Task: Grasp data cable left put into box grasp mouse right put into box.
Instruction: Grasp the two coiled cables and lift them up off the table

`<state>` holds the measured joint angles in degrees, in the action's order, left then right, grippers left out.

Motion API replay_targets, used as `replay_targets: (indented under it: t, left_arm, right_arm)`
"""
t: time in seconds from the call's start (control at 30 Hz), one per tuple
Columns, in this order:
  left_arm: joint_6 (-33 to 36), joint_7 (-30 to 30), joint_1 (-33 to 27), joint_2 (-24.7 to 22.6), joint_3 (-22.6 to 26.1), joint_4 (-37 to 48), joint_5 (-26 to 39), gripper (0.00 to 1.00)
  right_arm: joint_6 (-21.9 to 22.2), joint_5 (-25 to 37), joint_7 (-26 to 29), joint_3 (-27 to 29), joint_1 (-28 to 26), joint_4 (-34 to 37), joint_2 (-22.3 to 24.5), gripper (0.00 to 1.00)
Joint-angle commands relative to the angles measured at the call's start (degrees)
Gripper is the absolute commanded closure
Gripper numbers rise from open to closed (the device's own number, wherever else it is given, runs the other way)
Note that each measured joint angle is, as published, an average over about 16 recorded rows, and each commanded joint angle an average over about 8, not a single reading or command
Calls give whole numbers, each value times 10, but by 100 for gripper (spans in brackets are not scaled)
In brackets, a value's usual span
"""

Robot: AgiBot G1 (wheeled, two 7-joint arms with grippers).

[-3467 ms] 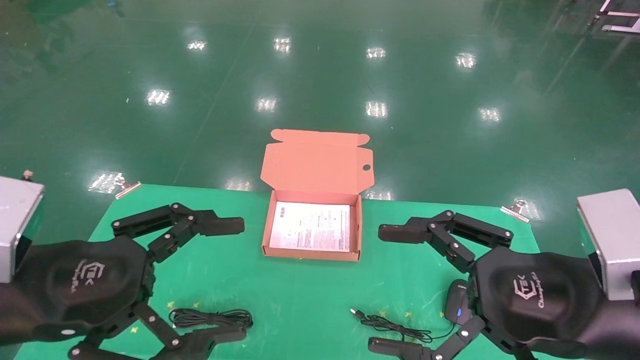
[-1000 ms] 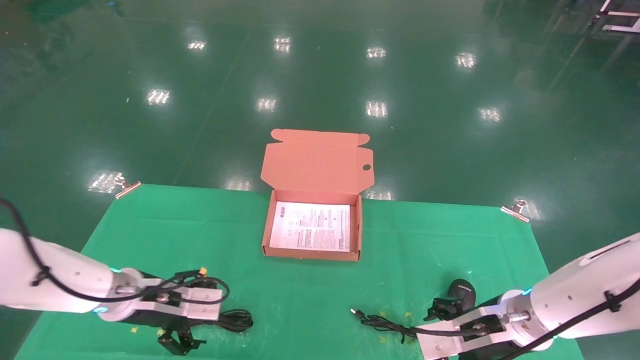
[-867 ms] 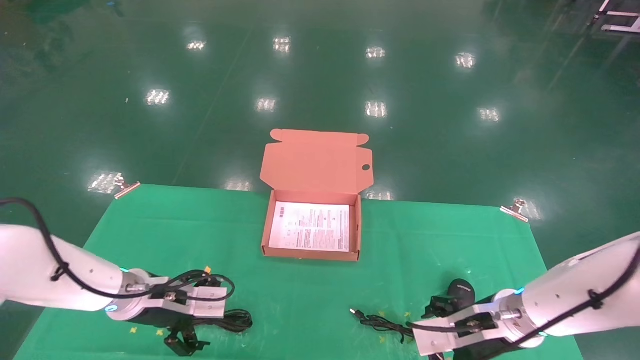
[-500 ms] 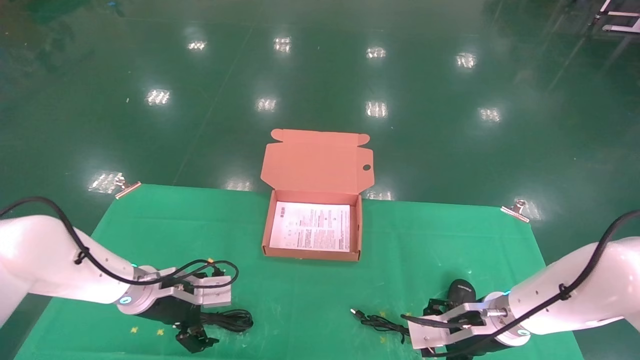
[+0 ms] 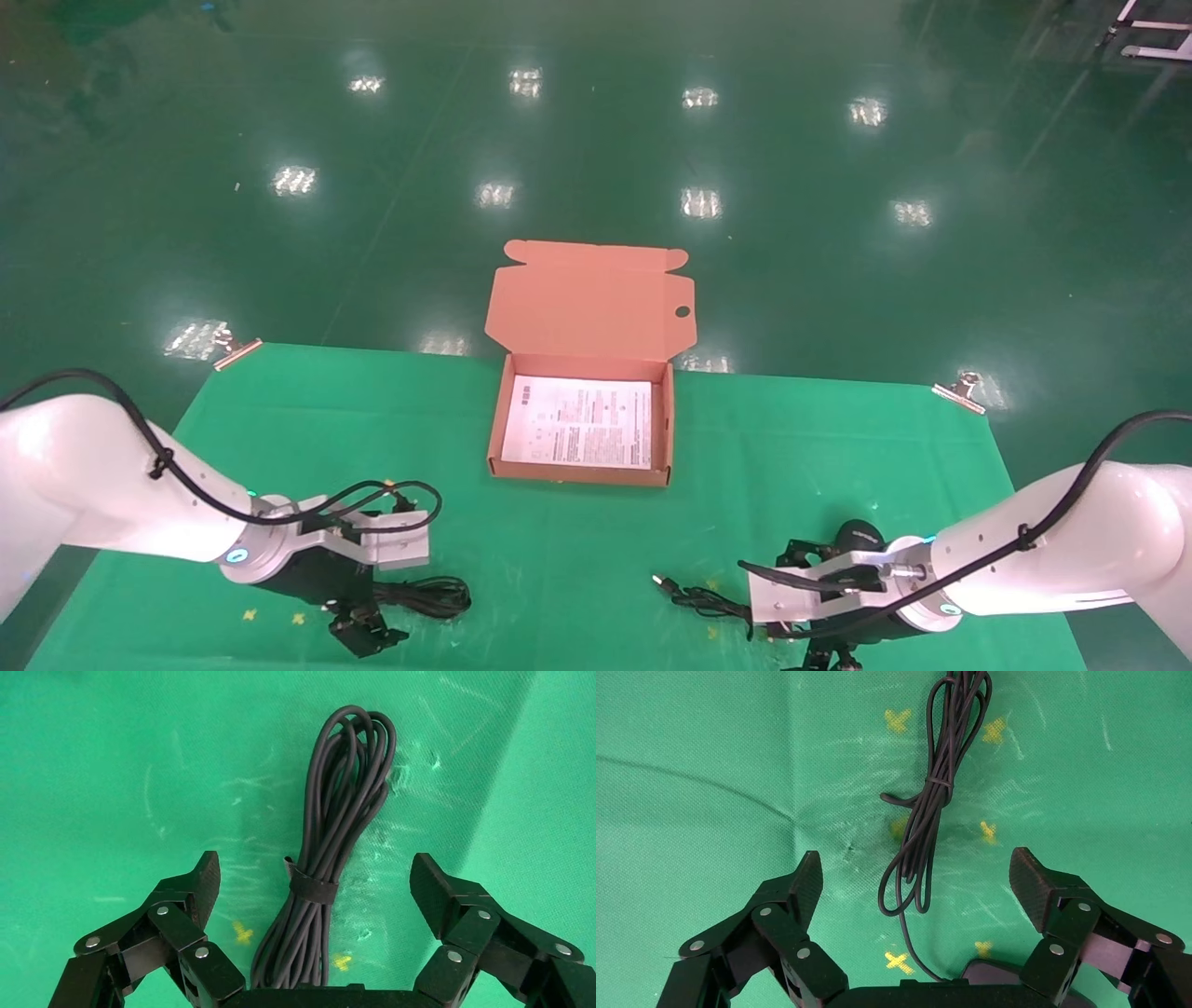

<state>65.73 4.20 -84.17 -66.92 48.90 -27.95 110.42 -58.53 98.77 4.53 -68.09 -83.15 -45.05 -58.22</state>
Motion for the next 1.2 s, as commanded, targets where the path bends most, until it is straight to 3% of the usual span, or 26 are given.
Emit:
replay_targets:
  t: [0.03,1.2]
  left_arm:
    - [0,0,-1,0,0,1,-1,100]
    - [2,4,3,6,1,-16,0,100]
  right_arm:
    - [1,-1,0,1,1,1,0,100]
    - [-9,3,6,-2,-4,-11,4,100]
